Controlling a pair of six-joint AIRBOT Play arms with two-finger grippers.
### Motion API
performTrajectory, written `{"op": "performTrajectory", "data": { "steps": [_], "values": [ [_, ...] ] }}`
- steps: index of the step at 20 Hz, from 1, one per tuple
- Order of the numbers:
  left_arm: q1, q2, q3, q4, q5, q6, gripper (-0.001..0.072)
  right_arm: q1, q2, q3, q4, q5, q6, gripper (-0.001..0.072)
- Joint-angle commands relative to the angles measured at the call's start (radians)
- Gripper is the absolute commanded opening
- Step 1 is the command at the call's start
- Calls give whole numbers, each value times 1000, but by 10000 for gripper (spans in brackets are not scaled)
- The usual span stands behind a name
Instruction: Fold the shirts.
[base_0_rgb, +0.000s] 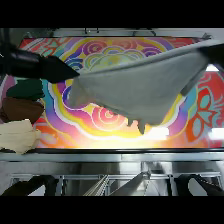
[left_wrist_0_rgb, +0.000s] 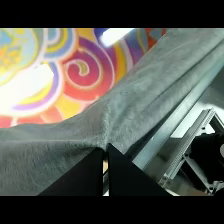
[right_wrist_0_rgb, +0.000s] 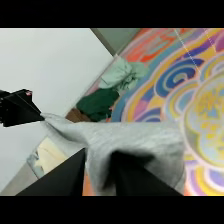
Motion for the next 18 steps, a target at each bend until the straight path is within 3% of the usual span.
{"op": "performTrajectory", "data": {
  "steps": [1, 2, 3, 4, 7, 9, 11, 14, 18],
  "values": [
    [1, -40, -167, -3, 63, 43, 61, 100, -49, -84, -226, -109, 29, 259],
    [3, -76, -190, -3, 87, 49, 348, 111, -84, -105, -278, -164, 29, 354],
    [13, -114, -195, -2, 85, 49, 609, 112, -125, -106, -326, -201, 30, 602],
    [36, -156, -185, -4, 50, 48, 720, 99, -166, -105, -354, -211, 39, 712],
    [138, -259, -129, -3, -126, 23, 720, 23, -246, -106, -374, -120, 85, 711],
    [223, -288, -153, -2, -176, 8, 720, -7, -267, -117, -430, -47, 86, 705],
    [303, -288, -259, 18, -150, 7, 720, -13, -268, -185, -528, -44, 110, 587],
    [373, -295, -436, 121, -82, 16, 720, -10, -269, -365, -546, -132, 119, 589],
    [348, -362, -573, 125, -24, 60, 715, 17, -309, -565, -499, -235, 84, 589]
  ]
}}
